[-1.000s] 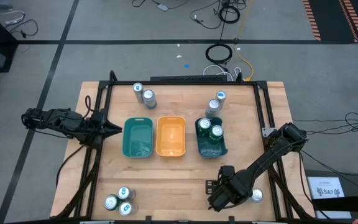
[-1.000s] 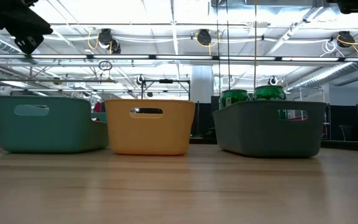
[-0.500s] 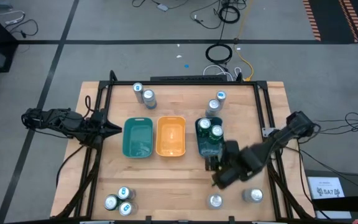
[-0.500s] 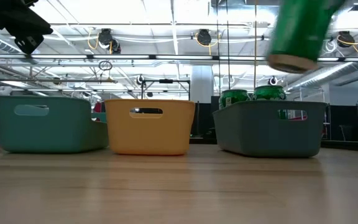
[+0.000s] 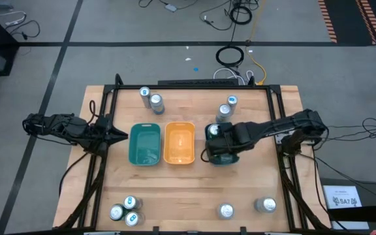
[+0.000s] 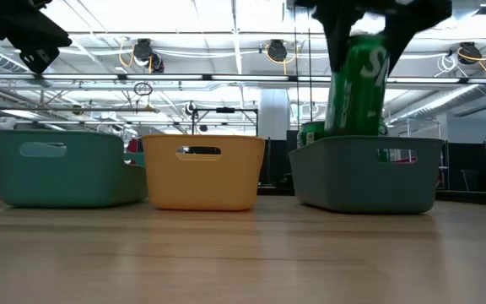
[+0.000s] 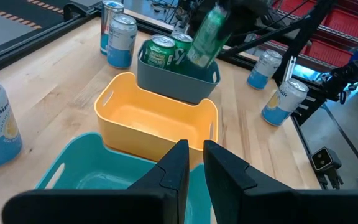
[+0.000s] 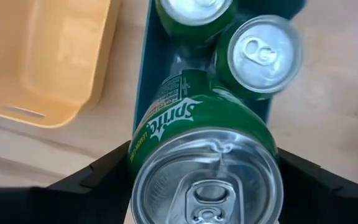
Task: Sort soda cans
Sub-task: Put the green soda can into the blue bin
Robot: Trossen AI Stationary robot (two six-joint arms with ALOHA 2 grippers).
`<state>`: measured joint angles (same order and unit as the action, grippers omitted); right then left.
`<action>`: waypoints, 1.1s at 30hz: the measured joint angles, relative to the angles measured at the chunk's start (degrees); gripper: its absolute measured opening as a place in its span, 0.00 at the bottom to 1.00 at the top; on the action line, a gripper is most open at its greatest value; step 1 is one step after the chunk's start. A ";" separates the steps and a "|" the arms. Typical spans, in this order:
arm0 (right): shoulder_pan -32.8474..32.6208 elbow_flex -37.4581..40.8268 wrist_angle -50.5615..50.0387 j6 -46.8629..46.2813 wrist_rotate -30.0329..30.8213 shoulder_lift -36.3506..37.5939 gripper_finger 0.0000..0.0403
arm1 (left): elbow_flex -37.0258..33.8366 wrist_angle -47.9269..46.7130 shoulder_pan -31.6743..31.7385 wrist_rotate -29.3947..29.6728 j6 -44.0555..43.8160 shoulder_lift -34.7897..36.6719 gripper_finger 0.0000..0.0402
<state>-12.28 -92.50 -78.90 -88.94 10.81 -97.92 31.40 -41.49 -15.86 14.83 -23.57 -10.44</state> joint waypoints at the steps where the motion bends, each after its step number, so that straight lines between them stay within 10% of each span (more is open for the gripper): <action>1: 0.45 0.98 1.26 1.03 -0.90 -0.12 0.71 | 0.00 0.01 0.00 0.00 0.00 0.00 0.15; 17: 3.61 12.88 14.72 2.76 -0.60 -0.69 0.80 | 0.00 -0.10 0.00 0.46 0.00 -0.02 0.15; 33: 3.49 7.87 13.41 2.91 0.17 -0.30 0.83 | 0.00 -0.01 0.00 0.46 0.00 -0.04 0.15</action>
<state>-8.79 -84.63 -65.49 -86.03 10.98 -98.22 31.40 -41.50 -15.86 15.29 -23.57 -10.48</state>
